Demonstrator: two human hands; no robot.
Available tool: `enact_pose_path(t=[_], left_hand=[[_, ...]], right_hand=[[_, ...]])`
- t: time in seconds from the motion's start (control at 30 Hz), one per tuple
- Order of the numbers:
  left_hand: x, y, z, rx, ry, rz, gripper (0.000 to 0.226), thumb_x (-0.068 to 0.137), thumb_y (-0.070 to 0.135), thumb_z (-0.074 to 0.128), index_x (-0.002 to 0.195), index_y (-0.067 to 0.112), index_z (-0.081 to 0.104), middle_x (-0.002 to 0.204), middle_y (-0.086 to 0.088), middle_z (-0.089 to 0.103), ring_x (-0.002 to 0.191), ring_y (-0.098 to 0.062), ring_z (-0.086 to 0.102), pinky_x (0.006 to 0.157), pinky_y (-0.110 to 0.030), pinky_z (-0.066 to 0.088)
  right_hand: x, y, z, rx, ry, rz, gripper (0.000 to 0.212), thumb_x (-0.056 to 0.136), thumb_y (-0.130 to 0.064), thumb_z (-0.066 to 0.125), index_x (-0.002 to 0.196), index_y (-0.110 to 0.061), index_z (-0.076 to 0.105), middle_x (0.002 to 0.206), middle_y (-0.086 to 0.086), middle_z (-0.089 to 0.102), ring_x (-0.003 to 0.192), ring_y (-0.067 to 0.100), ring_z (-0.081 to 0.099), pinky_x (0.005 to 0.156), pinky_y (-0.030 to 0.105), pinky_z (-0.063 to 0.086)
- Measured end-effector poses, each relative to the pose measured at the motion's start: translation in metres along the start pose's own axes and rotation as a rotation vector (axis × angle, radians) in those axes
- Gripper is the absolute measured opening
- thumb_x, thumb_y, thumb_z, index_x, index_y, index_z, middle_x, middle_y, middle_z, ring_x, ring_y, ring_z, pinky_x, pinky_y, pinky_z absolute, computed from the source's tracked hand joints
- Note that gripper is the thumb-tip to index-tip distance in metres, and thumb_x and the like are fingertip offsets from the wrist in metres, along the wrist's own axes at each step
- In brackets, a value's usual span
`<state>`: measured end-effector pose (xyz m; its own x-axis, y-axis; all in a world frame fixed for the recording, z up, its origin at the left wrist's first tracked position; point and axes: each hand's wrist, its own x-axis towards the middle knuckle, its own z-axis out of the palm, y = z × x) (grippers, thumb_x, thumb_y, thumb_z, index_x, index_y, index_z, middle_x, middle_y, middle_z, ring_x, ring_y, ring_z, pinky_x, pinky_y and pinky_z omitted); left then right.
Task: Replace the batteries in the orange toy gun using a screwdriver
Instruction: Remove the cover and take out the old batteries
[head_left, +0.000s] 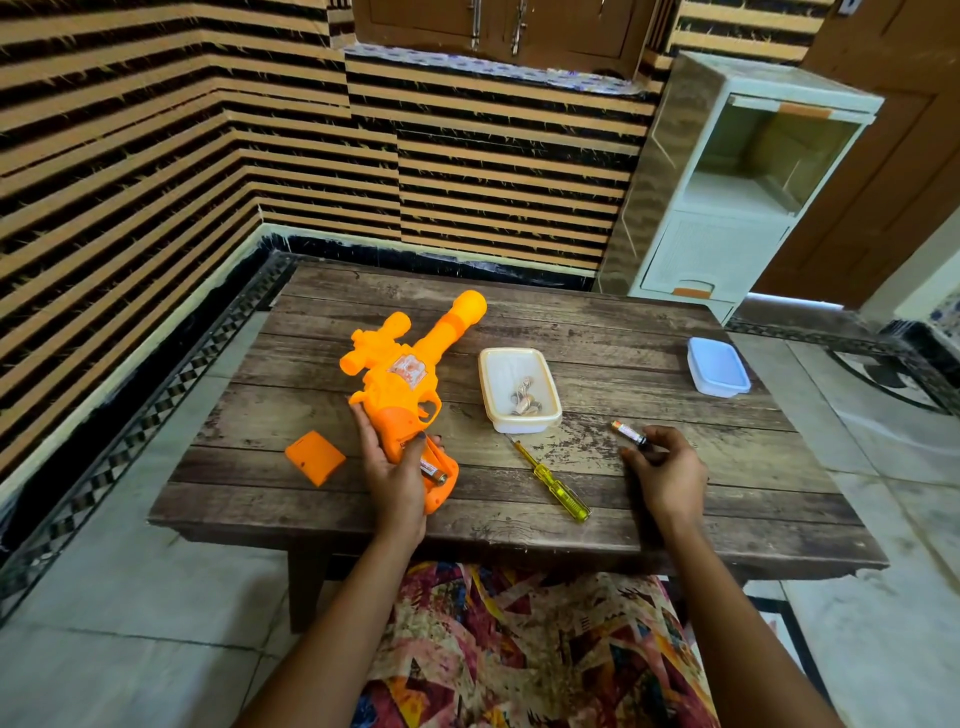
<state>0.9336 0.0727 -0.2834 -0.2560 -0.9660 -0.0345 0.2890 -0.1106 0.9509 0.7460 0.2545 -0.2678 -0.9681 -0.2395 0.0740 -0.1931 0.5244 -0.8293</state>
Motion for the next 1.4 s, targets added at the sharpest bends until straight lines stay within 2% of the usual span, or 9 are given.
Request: enact_pose_path(t=[0.17,0.37,0.5,0.67,0.9,1.0,1.13,1.27,1.4], left_hand=[[-0.001,0.001,0.001,0.003,0.005,-0.005,0.083,0.088,-0.003,0.053,0.146,0.039,0.01,0.134,-0.015,0.051,0.069,-0.01,0.066,0.067,-0.03,0.055],[-0.001,0.001,0.001,-0.008,0.003,-0.008,0.083,0.088,-0.003,0.053,0.145,0.04,0.011,0.133,-0.015,0.051,0.072,-0.014,0.066,0.073,-0.037,0.055],[-0.001,0.002,0.001,-0.011,0.003,0.0,0.082,0.088,-0.003,0.052,0.146,0.038,0.01,0.128,-0.019,0.054,0.068,-0.008,0.067,0.068,-0.03,0.056],[-0.002,0.003,0.001,-0.003,-0.004,0.007,0.082,0.088,-0.001,0.052,0.146,0.038,0.009,0.132,-0.02,0.05,0.067,-0.006,0.067,0.062,-0.022,0.055],[-0.004,0.006,0.002,-0.007,-0.012,-0.002,0.081,0.089,-0.003,0.051,0.146,0.036,0.009,0.118,-0.012,0.058,0.066,-0.006,0.066,0.067,-0.028,0.056],[-0.004,0.005,0.002,-0.011,-0.007,-0.006,0.08,0.089,-0.003,0.051,0.146,0.036,0.009,0.116,-0.014,0.058,0.066,-0.007,0.066,0.069,-0.032,0.055],[-0.002,0.003,0.001,-0.006,-0.003,-0.004,0.082,0.088,-0.003,0.053,0.146,0.037,0.01,0.125,-0.016,0.056,0.066,-0.007,0.066,0.066,-0.027,0.056],[-0.001,0.003,0.001,-0.013,0.0,-0.007,0.083,0.087,-0.004,0.053,0.146,0.038,0.011,0.126,-0.015,0.055,0.066,-0.009,0.066,0.072,-0.036,0.055],[0.0,0.0,0.0,-0.003,0.001,-0.01,0.083,0.088,-0.002,0.053,0.145,0.04,0.01,0.131,-0.018,0.053,0.068,-0.01,0.067,0.073,-0.037,0.054]], right_hand=[[0.001,-0.003,-0.002,-0.032,-0.01,-0.005,0.031,0.077,-0.013,0.074,0.107,-0.008,0.063,0.098,0.014,0.07,0.09,0.023,0.063,0.079,0.027,0.042],[0.004,-0.005,-0.004,-0.058,-0.021,0.002,0.034,0.077,-0.014,0.074,0.109,-0.008,0.064,0.101,0.015,0.069,0.09,0.023,0.06,0.074,0.023,0.037],[0.005,-0.005,-0.004,-0.073,-0.02,0.018,0.032,0.078,-0.017,0.073,0.108,-0.011,0.064,0.102,0.015,0.069,0.096,0.029,0.061,0.074,0.026,0.038],[0.008,-0.005,-0.003,-0.081,-0.023,0.036,0.03,0.079,-0.02,0.072,0.107,-0.013,0.065,0.1,0.015,0.069,0.092,0.029,0.062,0.074,0.029,0.041],[0.012,-0.007,-0.002,-0.116,-0.01,0.042,0.023,0.082,-0.017,0.068,0.105,-0.015,0.065,0.101,0.007,0.07,0.091,0.027,0.062,0.074,0.029,0.041],[0.01,-0.007,-0.001,-0.12,-0.015,0.019,0.022,0.079,-0.02,0.071,0.1,-0.017,0.065,0.095,0.003,0.07,0.088,0.026,0.064,0.073,0.031,0.044],[0.006,-0.005,-0.001,-0.122,-0.005,0.003,0.028,0.075,-0.021,0.074,0.101,-0.016,0.064,0.091,0.002,0.07,0.086,0.024,0.064,0.076,0.033,0.047],[0.008,-0.005,-0.001,-0.093,0.003,0.0,0.031,0.073,-0.022,0.077,0.1,-0.014,0.064,0.084,0.0,0.066,0.085,0.023,0.063,0.073,0.029,0.045],[0.009,-0.002,-0.001,-0.087,0.013,0.0,0.032,0.072,-0.022,0.078,0.099,-0.011,0.065,0.09,0.007,0.069,0.084,0.024,0.063,0.071,0.026,0.041]])
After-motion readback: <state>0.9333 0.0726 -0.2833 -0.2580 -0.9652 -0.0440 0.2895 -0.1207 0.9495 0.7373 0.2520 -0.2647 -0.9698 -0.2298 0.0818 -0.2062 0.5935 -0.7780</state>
